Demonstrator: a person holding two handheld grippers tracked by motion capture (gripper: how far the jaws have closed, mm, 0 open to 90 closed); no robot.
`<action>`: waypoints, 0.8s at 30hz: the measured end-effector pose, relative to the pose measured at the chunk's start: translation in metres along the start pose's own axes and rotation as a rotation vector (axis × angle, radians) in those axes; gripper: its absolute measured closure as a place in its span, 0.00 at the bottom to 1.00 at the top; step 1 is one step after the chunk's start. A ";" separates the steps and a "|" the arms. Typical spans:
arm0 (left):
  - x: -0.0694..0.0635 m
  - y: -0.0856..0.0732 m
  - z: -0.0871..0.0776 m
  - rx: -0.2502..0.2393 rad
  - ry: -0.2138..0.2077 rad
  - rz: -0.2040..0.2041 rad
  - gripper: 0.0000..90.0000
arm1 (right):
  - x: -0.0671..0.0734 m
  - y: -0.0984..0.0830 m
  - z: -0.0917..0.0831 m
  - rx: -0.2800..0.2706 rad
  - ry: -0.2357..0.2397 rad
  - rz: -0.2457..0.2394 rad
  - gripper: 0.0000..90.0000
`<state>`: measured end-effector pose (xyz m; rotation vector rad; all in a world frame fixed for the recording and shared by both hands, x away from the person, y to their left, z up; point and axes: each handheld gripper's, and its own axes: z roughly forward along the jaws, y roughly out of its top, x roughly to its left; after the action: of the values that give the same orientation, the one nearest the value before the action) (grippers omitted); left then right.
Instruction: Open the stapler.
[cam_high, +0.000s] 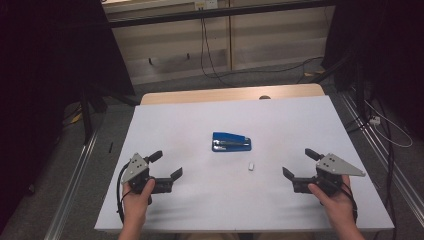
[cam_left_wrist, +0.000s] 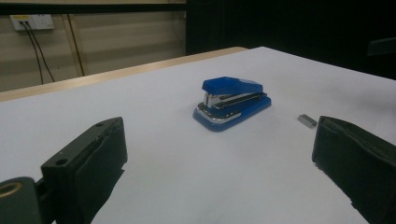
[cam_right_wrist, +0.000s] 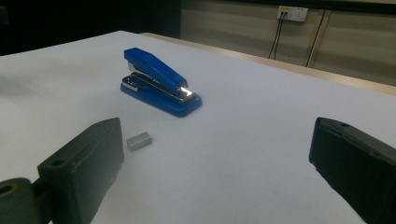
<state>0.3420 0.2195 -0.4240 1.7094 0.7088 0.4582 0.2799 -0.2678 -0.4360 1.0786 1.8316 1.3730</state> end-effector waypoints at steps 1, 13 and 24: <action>0.000 0.001 0.001 -0.001 -0.002 0.002 0.04 | 0.000 0.001 0.001 -0.002 0.000 -0.001 0.03; -0.001 0.010 0.028 0.026 -0.025 -0.011 0.04 | 0.001 0.012 0.023 0.012 0.019 0.002 0.03; -0.001 0.014 0.061 0.055 -0.054 -0.014 0.04 | 0.004 0.019 0.048 0.045 0.057 -0.011 0.03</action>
<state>0.3833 0.1722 -0.4260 1.7606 0.6999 0.3847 0.3225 -0.2394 -0.4318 1.0609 1.9150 1.3754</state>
